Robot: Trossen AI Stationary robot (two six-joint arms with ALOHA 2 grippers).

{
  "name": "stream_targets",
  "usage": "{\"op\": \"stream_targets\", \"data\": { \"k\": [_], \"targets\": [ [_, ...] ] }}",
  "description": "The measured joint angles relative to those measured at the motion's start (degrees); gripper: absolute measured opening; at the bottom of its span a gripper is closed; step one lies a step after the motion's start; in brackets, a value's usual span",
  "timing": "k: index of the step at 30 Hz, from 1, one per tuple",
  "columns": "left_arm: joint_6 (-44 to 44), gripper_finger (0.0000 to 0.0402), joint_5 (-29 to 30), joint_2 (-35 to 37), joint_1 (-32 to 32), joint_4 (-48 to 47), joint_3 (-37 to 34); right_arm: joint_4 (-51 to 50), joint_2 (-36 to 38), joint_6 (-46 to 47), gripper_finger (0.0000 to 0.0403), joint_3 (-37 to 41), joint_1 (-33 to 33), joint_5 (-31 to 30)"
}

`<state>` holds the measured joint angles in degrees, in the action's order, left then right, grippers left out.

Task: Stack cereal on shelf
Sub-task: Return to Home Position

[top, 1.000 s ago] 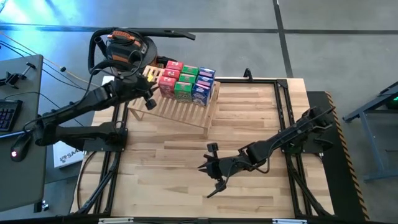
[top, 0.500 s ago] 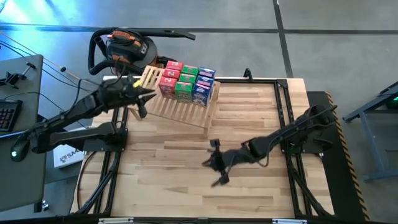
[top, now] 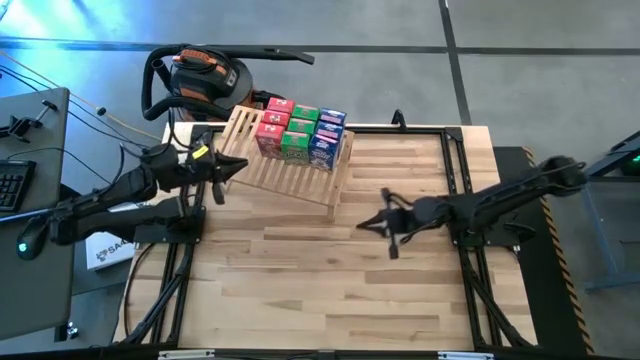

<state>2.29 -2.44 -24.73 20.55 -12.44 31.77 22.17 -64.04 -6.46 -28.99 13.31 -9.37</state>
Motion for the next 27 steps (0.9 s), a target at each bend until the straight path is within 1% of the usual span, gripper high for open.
{"op": "stream_targets", "data": {
  "k": [2,4,9,15,22,27],
  "targets": [
    [0.8,0.0012,0.0,-0.3,-1.4,1.2,-0.3,0.3,4.6,-0.1,0.0,3.4,-1.2,-1.2],
    [0.8,0.0005,0.0,-1.1,-2.6,5.0,-1.9,0.7,9.4,-0.3,0.0,6.5,-2.4,-1.6],
    [0.7,0.0001,0.0,-2.0,-5.1,15.7,-8.1,1.3,20.3,-1.1,0.0,12.9,-5.4,-1.3],
    [-0.2,0.0,0.0,-2.4,-7.6,23.2,-14.5,1.3,31.7,-1.1,0.0,19.9,-8.3,-1.1],
    [-0.2,0.0,0.0,-2.3,-9.6,26.8,-18.1,1.5,43.4,0.6,0.0,28.1,-12.2,-0.8],
    [-0.6,0.0,0.0,-2.3,-10.6,29.7,-20.6,-5.8,49.6,2.6,0.0,28.4,-14.0,-0.7]
  ]
}}
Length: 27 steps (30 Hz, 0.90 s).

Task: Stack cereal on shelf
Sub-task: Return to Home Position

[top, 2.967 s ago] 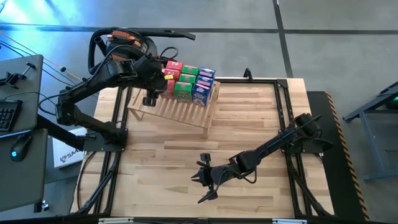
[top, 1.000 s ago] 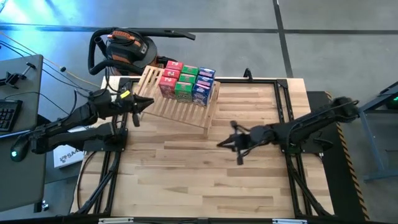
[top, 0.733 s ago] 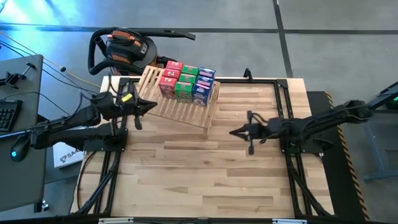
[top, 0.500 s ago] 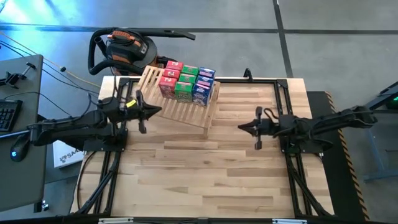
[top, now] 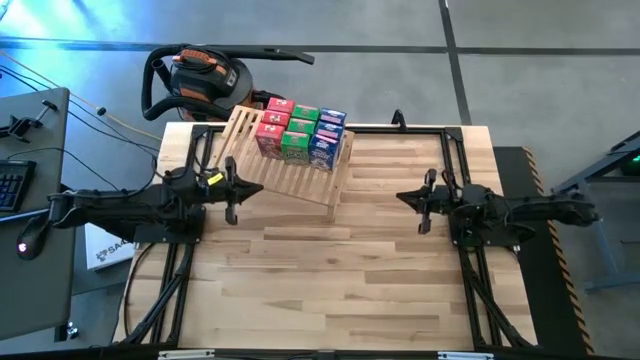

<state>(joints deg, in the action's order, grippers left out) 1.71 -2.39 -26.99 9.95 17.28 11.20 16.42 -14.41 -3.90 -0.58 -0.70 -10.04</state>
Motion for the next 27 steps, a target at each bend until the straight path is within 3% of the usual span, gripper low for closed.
{"op": "stream_targets", "data": {
  "k": [12,18,27],
  "targets": [
    [-2.2,0.0,-1.3,2.1,-1.9,16.2,-10.5,-13.6,13.0,0.0,0.0,0.0,-3.9,-1.5],
    [-0.1,0.0,1.2,7.4,-2.6,11.4,-10.5,-13.7,14.0,-0.9,0.0,0.0,-6.4,-1.7],
    [-1.2,0.0,8.9,20.0,-2.6,-6.6,-10.5,-13.7,14.1,-1.0,0.0,0.0,-8.8,-1.0]
  ]
}}
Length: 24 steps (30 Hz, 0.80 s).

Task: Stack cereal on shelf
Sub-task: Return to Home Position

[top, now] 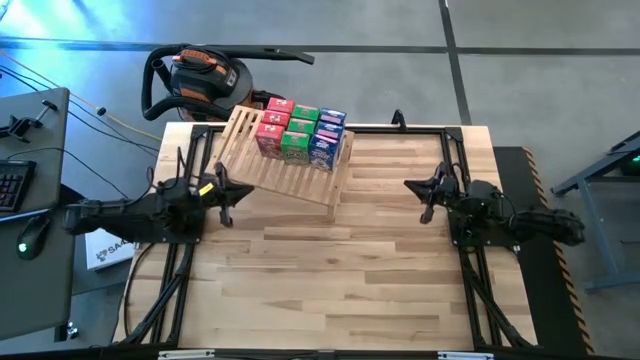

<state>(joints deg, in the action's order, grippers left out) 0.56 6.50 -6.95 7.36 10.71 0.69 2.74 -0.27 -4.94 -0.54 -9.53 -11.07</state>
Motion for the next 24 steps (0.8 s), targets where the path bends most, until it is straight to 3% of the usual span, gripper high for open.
{"op": "stream_targets", "data": {
  "k": [4,24],
  "targets": [
    [0.0,0.0,3.4,6.9,0.0,-8.4,0.1,0.0,0.0,0.2,0.0,0.0,-1.0,0.0],
    [-4.4,0.0,3.7,6.3,-0.3,-8.2,0.3,0.0,-0.8,-1.1,0.0,0.0,-1.1,-0.3]
  ]
}}
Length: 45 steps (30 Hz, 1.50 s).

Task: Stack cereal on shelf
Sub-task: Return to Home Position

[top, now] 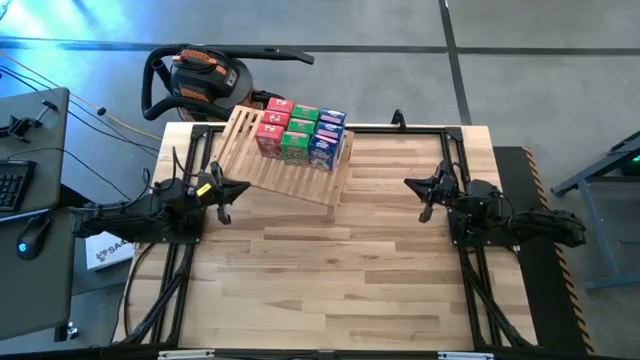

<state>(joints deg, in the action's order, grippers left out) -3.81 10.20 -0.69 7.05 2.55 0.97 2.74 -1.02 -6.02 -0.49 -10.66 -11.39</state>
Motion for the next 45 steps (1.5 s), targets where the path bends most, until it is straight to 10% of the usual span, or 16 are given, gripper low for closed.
{"op": "stream_targets", "data": {
  "k": [45],
  "targets": [
    [9.9,0.0001,-0.2,-0.1,0.0,0.2,-0.3,0.0,-0.5,0.0,0.0,0.0,0.0,0.3]
  ]
}}
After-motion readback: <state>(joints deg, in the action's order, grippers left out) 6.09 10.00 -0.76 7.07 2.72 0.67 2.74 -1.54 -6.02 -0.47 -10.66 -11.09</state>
